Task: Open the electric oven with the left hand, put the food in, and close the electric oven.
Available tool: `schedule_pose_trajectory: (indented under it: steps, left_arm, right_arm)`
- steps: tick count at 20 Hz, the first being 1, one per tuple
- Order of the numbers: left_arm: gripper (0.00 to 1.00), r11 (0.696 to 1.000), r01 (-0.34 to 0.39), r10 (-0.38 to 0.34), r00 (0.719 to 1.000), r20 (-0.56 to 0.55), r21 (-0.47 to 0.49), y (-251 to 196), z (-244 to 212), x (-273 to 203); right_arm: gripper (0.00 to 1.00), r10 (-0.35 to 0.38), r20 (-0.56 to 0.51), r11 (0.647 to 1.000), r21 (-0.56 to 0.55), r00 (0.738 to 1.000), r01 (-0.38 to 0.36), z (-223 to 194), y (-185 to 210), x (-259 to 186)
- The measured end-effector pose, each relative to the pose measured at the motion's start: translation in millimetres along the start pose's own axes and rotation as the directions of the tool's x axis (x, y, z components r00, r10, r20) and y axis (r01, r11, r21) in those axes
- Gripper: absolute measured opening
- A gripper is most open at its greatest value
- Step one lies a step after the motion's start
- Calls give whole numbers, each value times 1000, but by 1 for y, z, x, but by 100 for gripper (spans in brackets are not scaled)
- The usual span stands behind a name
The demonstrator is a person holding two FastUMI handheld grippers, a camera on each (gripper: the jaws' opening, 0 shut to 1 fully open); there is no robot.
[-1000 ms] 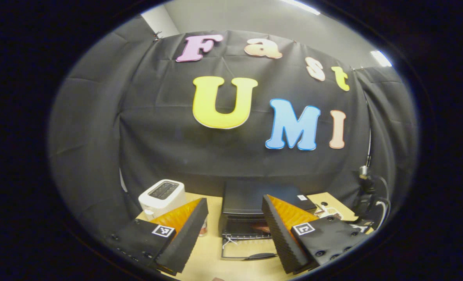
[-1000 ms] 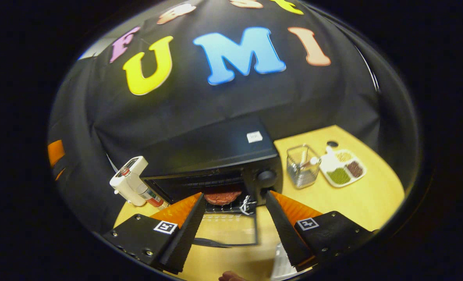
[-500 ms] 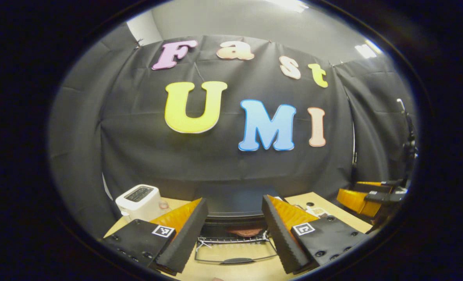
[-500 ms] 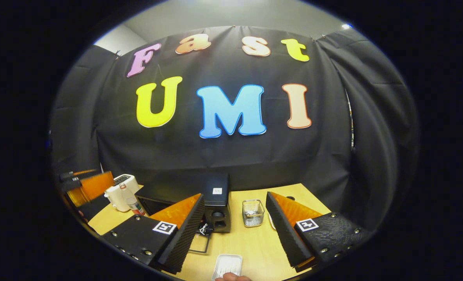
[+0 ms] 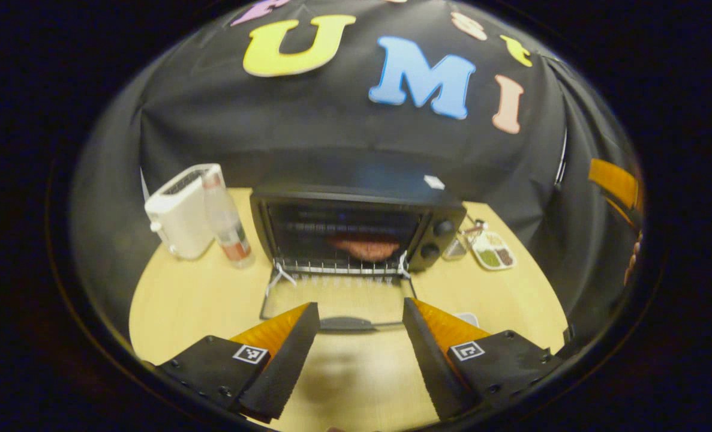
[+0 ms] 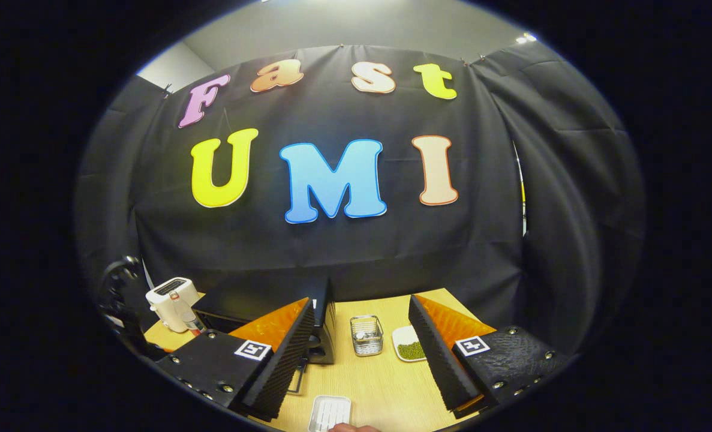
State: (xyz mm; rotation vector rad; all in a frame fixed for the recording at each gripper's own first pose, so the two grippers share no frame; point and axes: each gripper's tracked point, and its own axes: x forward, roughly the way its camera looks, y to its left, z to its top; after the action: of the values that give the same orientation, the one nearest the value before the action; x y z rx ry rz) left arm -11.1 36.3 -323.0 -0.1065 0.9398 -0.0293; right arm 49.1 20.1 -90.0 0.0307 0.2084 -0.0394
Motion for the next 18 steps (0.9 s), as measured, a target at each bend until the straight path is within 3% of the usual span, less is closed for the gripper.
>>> schedule_pose_trajectory:
  steps: [3, 8, 18]
  left_arm:
    - [98, 999, -31, 27, 990, -141, -30, 11, -38, 20]
    - [92, 997, -73, 60, 942, -331, -26, 29, -85, 45]
    - [98, 998, -60, 68, 905, -419, 33, 24, -95, 86]
  right_arm:
    - [96, -7, -7, 1000, 5, 1000, 7, -11, -3, -8]
    - [96, -26, -38, 1000, 11, 999, 27, -19, -11, -6]
    - [96, -69, -67, 998, 8, 995, 70, -24, -24, -8]
